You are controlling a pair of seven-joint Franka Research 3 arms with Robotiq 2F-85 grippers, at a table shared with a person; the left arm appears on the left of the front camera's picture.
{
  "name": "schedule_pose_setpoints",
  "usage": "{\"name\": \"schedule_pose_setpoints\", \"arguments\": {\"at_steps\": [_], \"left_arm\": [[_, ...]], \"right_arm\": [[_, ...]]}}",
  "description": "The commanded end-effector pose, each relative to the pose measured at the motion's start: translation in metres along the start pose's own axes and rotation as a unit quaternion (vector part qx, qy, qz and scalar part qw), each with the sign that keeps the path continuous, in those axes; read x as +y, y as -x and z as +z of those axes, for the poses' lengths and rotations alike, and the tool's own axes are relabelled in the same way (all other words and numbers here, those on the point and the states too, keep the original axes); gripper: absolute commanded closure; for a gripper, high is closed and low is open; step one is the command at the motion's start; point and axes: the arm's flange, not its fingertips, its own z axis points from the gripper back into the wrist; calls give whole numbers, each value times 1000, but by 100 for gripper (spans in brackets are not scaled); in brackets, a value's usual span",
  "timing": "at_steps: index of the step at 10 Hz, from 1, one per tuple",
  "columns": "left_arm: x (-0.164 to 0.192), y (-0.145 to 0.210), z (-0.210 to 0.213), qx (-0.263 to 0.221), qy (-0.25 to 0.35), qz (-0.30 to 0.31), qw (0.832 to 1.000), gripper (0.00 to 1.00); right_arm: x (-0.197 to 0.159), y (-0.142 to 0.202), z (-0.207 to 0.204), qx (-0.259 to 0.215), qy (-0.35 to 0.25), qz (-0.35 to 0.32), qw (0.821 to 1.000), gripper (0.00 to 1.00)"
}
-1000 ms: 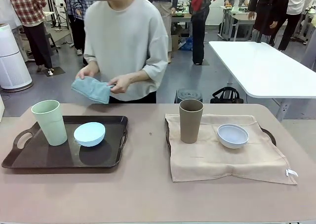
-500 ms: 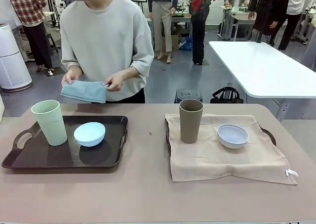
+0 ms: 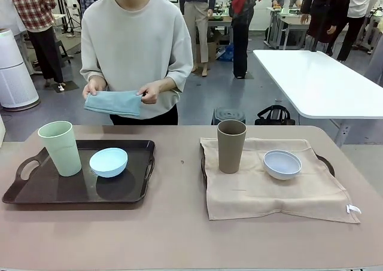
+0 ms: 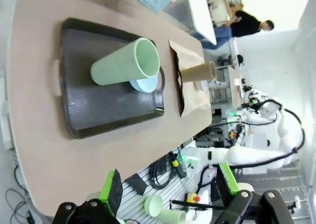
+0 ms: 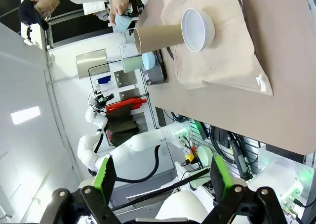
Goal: Set up a tray with a mat and arrange the tableware.
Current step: Pick up the Picnic Bowl and Reusable plastic cup from the Handle tray in front of the human's position and hold them in the air.
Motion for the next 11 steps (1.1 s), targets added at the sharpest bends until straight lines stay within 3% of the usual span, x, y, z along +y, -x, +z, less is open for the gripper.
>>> {"name": "schedule_pose_setpoints", "arguments": {"at_steps": [1, 3, 4, 5, 11], "left_arm": [[16, 0, -14, 22, 76, -54, 995, 0], [40, -2, -32, 37, 143, -56, 987, 0], [44, 0, -36, 41, 138, -47, 989, 0], [23, 3, -33, 26, 95, -50, 994, 0], [23, 3, -33, 26, 95, -50, 994, 0]], "right_arm": [[-2, 1, 1, -1, -2, -1, 1000, 0], [-2, 1, 1, -1, -2, -1, 1000, 0], [-2, 1, 1, -1, -2, -1, 1000, 0], [-2, 1, 1, -1, -2, -1, 1000, 0], [-2, 1, 1, -1, -2, -1, 1000, 0]]}}
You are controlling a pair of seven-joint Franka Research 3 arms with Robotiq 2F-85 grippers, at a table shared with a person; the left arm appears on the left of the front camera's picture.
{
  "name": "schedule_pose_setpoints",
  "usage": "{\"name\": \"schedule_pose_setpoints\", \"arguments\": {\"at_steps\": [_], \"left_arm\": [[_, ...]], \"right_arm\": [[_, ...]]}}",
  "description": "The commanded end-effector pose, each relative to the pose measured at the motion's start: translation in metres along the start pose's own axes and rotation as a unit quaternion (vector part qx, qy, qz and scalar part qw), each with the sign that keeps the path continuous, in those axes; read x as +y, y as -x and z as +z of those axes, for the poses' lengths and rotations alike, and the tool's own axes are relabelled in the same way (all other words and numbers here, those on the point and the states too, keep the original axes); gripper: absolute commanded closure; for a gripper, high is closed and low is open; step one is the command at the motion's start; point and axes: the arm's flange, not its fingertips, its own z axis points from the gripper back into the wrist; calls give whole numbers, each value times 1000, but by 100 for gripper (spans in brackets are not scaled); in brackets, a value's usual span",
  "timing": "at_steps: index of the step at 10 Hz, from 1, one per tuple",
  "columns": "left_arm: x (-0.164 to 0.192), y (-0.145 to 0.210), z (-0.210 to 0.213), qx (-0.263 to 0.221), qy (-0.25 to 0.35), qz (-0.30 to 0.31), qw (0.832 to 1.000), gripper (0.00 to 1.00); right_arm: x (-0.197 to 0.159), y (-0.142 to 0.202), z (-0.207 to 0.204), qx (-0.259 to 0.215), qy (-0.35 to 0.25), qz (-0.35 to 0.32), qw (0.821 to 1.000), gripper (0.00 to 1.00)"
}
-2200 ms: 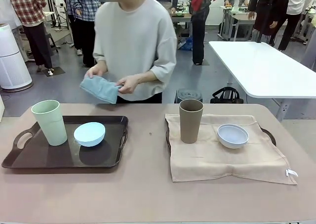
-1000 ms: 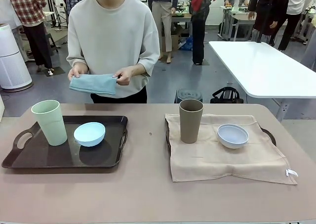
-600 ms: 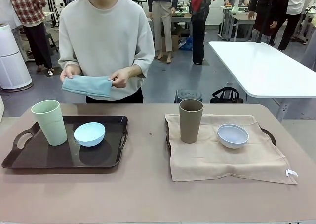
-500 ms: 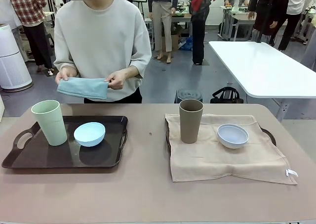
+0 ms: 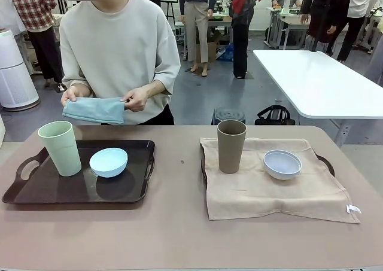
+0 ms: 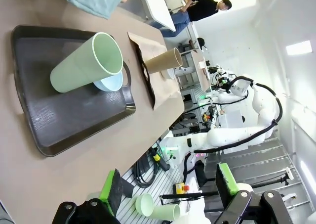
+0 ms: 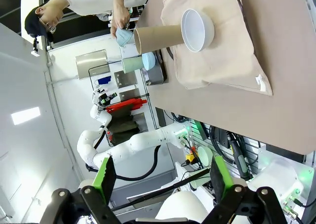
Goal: Set up a tray with a mat and arrange the tableware.
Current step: Pick up the Picnic Bowl and Reusable plastic cup from the Handle tray in front of the human's position and hold them in the air.
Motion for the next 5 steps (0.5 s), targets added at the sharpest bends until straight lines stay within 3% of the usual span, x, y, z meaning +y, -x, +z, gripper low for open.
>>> {"name": "schedule_pose_setpoints", "arguments": {"at_steps": [1, 5], "left_arm": [[-2, 1, -1, -3, -9, 10, 1000, 0], [-2, 1, -1, -3, -9, 10, 1000, 0]], "right_arm": [[-1, 1, 0, 0, -2, -1, 1000, 0], [-1, 1, 0, 0, -2, -1, 1000, 0]]}}
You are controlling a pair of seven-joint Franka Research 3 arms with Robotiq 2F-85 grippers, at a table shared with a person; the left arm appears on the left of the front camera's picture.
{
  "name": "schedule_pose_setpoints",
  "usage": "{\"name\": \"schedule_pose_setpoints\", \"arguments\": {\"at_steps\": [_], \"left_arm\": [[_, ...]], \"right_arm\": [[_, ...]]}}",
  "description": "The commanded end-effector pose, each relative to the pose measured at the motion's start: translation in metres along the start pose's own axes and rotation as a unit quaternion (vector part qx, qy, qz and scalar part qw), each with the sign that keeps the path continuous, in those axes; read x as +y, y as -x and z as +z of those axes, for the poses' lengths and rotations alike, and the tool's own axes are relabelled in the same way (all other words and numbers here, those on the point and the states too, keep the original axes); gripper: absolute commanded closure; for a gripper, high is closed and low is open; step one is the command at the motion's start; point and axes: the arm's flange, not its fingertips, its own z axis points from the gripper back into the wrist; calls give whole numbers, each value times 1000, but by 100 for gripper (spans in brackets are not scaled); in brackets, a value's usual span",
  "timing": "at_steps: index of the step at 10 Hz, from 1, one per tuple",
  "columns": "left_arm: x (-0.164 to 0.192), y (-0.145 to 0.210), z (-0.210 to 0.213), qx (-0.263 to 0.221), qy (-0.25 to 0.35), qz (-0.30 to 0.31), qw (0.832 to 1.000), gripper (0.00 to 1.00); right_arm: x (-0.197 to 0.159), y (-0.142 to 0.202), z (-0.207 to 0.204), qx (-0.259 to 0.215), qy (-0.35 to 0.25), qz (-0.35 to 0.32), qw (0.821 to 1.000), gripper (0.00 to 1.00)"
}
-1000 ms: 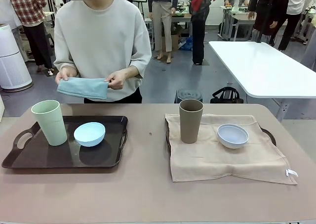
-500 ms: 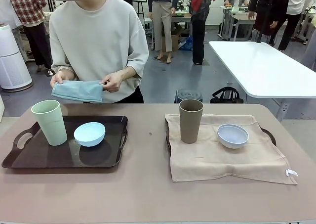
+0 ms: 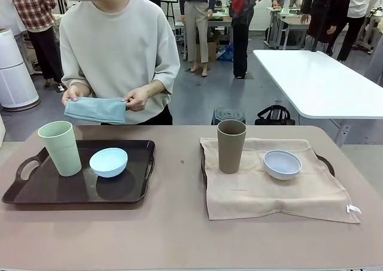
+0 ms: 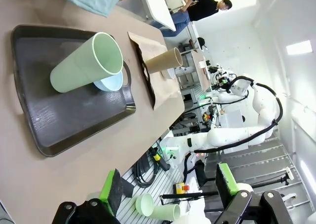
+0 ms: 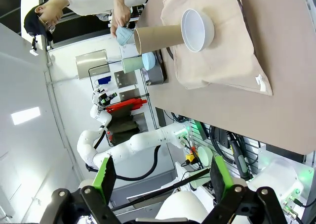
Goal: Set up a tray with a mat and arrange the tableware.
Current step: Pick up the Picnic Bowl and Reusable plastic cup from the Handle tray in front of the human's position and hold them in the air.
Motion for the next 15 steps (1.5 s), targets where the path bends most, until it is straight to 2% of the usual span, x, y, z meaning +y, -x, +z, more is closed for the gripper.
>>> {"name": "schedule_pose_setpoints", "arguments": {"at_steps": [1, 13, 14, 15], "left_arm": [[-2, 1, -1, -4, -9, 10, 1000, 0], [-2, 1, -1, -4, -9, 10, 1000, 0], [0, 0, 0, 0, 0, 0, 1000, 0], [-9, -5, -4, -12, -21, -88, 996, 0]], "right_arm": [[-1, 1, 0, 0, -2, -1, 1000, 0], [-1, 1, 0, 0, -2, -1, 1000, 0], [0, 0, 0, 0, 0, 0, 1000, 0], [21, 6, -23, 22, 37, 15, 999, 0]]}}
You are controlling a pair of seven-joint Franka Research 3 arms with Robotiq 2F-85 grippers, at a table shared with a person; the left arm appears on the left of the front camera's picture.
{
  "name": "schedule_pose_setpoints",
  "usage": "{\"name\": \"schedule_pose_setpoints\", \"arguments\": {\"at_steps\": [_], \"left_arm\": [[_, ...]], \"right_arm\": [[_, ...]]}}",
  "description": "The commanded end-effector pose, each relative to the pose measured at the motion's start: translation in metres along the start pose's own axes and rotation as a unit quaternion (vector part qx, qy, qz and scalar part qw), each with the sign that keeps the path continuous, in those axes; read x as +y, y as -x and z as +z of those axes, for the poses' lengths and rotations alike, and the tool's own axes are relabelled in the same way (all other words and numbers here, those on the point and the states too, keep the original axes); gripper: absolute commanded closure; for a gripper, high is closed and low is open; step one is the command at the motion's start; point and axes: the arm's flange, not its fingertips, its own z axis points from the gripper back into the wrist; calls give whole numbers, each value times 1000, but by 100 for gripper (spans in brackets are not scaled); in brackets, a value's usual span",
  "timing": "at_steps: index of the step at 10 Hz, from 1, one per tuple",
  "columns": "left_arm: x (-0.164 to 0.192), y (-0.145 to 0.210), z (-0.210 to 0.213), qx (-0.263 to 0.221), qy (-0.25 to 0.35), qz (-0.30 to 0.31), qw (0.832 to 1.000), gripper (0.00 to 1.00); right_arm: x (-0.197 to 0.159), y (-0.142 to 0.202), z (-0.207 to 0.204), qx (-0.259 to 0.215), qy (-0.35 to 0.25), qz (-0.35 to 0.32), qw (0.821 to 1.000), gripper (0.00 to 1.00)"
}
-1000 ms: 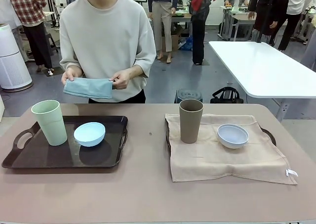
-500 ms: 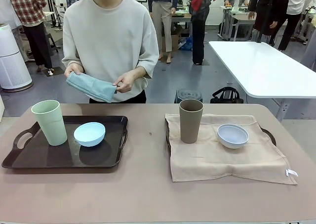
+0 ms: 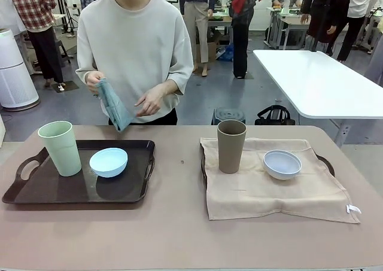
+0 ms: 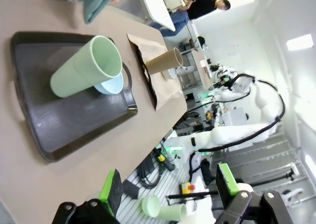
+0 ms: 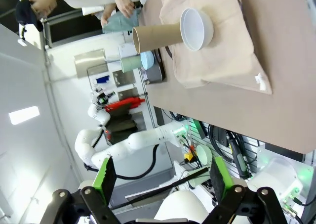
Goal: Set up a tray with a mat and arrange the tableware.
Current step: Pick up the Picnic Bowl and Reusable plastic cup from the Handle tray in front of the human's position and hold them in the air.
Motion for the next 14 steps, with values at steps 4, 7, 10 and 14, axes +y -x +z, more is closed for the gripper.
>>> {"name": "schedule_pose_setpoints", "arguments": {"at_steps": [4, 7, 10, 14], "left_arm": [[-37, -13, 3, 93, -58, -271, 956, 0], [-38, -18, 3, 131, -77, -356, 922, 0], [-30, -21, -8, 127, -123, -389, 904, 0], [-36, -12, -61, 151, -167, -403, 887, 0]], "right_arm": [[118, 34, -148, 61, 154, 44, 985, 0], [173, 59, -258, 50, 256, 72, 963, 0], [204, 73, -359, -19, 339, 78, 937, 0], [217, 61, -464, -105, 346, 126, 924, 0]]}}
